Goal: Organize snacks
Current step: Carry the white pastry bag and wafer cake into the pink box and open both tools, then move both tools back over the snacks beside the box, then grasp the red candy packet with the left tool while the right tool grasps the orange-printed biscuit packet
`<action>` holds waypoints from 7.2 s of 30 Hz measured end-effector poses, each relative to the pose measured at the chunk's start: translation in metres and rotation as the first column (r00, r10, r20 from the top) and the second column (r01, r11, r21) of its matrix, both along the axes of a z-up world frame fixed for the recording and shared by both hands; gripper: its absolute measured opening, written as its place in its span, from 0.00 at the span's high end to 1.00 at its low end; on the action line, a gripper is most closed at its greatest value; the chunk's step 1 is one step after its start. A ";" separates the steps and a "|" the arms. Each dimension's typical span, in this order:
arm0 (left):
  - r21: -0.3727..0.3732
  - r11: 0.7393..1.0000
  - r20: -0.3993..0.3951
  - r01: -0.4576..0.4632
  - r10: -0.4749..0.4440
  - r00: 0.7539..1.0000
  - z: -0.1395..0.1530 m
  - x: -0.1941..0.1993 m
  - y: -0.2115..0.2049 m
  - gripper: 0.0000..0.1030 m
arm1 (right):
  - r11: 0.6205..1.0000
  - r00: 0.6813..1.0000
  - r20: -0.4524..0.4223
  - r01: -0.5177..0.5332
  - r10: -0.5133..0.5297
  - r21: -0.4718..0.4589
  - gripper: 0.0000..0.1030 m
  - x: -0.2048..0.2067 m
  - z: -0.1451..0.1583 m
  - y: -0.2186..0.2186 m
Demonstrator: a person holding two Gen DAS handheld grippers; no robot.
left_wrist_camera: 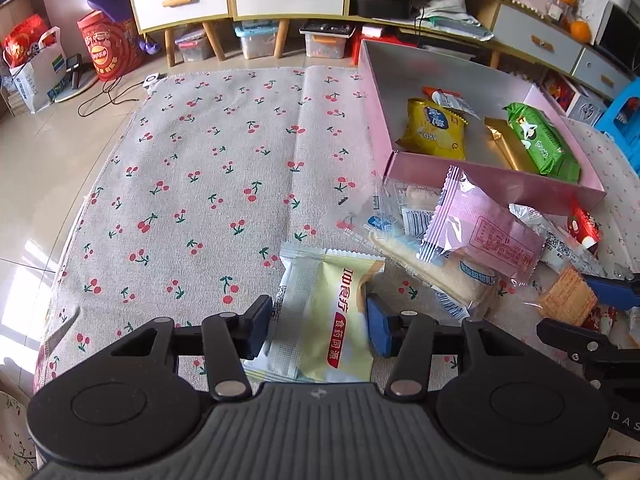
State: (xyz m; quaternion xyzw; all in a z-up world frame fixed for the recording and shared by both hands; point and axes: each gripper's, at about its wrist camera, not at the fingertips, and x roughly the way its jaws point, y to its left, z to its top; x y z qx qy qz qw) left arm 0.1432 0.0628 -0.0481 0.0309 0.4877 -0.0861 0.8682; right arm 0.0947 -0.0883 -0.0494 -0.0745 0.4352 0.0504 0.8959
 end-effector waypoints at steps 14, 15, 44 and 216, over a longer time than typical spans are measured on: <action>-0.046 0.999 0.048 -0.023 0.025 0.999 0.027 -0.013 -0.013 0.55 | 0.992 0.993 -0.023 0.113 -0.112 0.058 0.58 -0.003 0.020 -0.019; -0.051 0.998 0.051 -0.021 0.024 0.998 0.028 -0.014 -0.014 0.55 | 0.991 0.993 -0.021 0.119 -0.118 0.067 0.58 -0.004 0.023 -0.021; -0.165 0.984 0.200 -0.064 0.097 0.975 0.041 0.037 -0.081 0.55 | 0.899 0.930 0.030 0.346 -0.367 0.269 0.58 0.040 0.047 -0.107; 0.082 0.970 0.047 0.229 -0.234 0.971 -0.013 -0.075 -0.144 0.57 | 0.936 0.940 -0.052 0.340 -0.336 0.091 0.47 -0.065 -0.030 -0.162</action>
